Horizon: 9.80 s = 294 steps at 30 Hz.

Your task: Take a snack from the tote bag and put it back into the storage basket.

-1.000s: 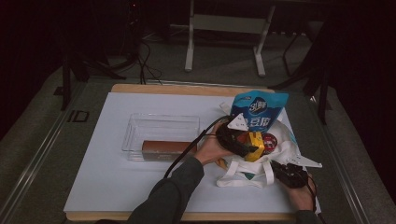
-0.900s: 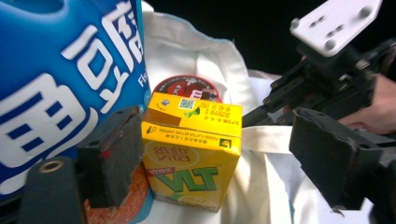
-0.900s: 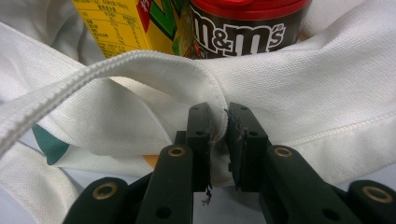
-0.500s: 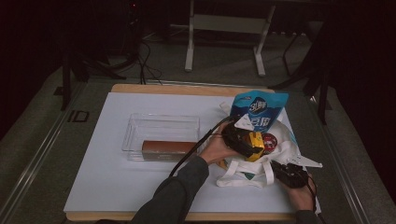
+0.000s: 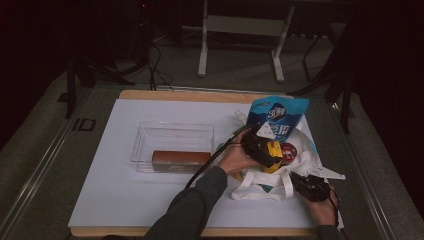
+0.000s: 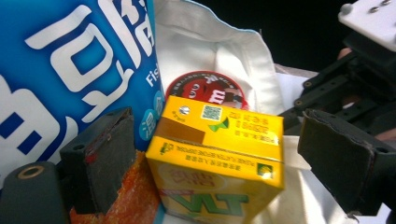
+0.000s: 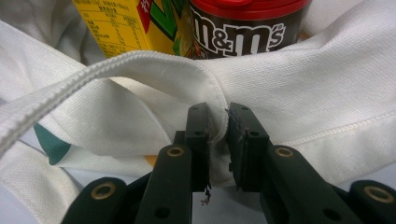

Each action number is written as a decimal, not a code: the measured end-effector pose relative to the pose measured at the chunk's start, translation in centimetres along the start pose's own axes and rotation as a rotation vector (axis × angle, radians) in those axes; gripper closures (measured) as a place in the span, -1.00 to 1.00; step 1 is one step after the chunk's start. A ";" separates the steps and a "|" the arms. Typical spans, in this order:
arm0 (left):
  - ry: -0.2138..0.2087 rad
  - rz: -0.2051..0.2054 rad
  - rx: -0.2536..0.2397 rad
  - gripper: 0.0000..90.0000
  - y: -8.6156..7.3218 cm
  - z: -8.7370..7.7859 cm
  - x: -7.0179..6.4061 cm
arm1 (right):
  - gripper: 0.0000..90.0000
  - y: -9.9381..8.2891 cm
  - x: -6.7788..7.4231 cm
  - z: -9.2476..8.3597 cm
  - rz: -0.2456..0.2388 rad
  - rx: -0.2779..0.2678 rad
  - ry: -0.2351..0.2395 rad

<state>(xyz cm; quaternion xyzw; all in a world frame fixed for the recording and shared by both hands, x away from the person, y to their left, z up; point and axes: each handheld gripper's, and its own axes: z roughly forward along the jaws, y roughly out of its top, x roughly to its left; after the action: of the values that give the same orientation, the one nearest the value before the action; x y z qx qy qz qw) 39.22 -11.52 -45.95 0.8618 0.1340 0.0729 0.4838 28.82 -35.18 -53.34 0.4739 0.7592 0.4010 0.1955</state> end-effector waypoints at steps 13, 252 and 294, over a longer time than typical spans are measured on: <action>-0.002 0.055 0.071 -0.65 -0.9 2.0 -0.5 | 0.73 0.0 0.0 0.0 0.002 -0.002 0.003; 0.779 -0.382 0.030 -0.37 -12.6 -25.7 6.2 | 0.69 -0.1 -0.3 0.0 0.021 -0.009 0.016; 0.778 -0.436 0.180 -0.38 -17.2 -26.1 5.4 | 0.65 -0.1 -0.2 0.0 0.021 -0.010 0.006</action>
<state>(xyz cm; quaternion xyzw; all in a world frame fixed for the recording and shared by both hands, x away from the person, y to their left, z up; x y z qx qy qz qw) 34.96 19.88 -47.07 0.7606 0.4899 0.2758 0.3247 28.84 -35.42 -53.40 0.4798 0.7527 0.4082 0.1914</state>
